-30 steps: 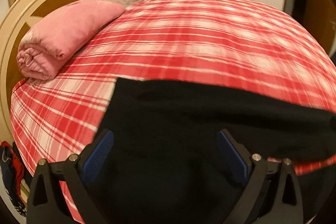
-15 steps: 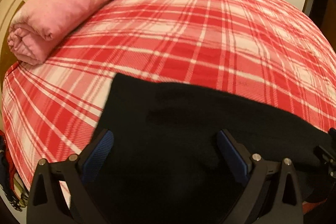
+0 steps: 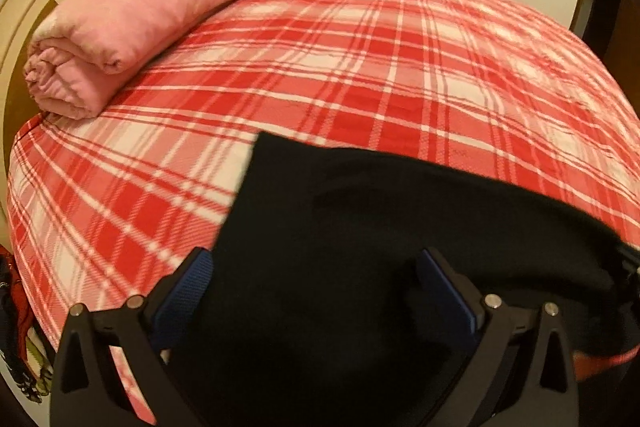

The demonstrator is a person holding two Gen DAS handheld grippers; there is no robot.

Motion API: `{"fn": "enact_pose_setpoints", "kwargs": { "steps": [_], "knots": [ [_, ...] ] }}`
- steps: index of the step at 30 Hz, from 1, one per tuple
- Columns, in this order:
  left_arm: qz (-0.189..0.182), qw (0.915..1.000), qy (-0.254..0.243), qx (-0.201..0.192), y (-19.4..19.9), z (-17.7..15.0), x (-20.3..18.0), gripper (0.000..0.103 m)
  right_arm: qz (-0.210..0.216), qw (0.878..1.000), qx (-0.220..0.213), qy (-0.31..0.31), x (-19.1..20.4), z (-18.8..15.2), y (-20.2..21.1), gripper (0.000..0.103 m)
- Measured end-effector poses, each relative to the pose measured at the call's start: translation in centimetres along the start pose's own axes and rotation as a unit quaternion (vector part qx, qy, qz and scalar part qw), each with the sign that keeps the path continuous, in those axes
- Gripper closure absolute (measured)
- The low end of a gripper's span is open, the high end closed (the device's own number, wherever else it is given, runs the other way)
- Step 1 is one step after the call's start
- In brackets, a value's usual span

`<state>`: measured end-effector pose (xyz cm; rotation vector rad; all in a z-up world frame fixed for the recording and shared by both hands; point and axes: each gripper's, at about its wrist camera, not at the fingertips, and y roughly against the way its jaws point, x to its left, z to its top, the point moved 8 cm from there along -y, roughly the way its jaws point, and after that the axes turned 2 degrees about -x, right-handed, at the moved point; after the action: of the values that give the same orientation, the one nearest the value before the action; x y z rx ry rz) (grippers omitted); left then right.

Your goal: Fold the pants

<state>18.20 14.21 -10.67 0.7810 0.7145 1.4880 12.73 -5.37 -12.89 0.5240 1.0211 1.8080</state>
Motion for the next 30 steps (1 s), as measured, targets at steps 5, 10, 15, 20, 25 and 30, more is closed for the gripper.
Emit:
{"fn": "enact_pose_setpoints", "kwargs": {
  "steps": [5,10,15,20,25,30],
  "knots": [
    [-0.015,0.9996,0.015,-0.018,3.0,-0.4,2.1,0.0,-0.02,0.996,-0.078,0.038,2.3,-0.3,6.1,0.097],
    [-0.038,0.9983,0.027,-0.034,4.4,0.8,1.9,0.0,-0.013,0.994,-0.095,0.06,6.6,-4.7,7.7,0.097],
    [-0.101,0.9937,0.049,0.008,2.3,2.3,-1.1,0.0,-0.026,0.992,-0.092,0.077,9.0,-8.1,6.2,0.097],
    [-0.089,0.9912,0.07,0.068,-1.1,3.0,-3.2,0.0,-0.027,0.993,-0.104,0.058,8.8,-8.5,5.9,0.097],
    [-0.074,0.9884,0.061,0.118,-3.7,2.1,-5.2,0.009,-0.029,0.992,-0.109,0.064,9.0,-8.8,6.2,0.097],
    [-0.066,0.9895,0.051,0.118,-4.0,2.0,-5.4,0.044,-0.03,0.991,-0.119,0.057,8.7,-8.5,6.9,0.097]
  ]
}}
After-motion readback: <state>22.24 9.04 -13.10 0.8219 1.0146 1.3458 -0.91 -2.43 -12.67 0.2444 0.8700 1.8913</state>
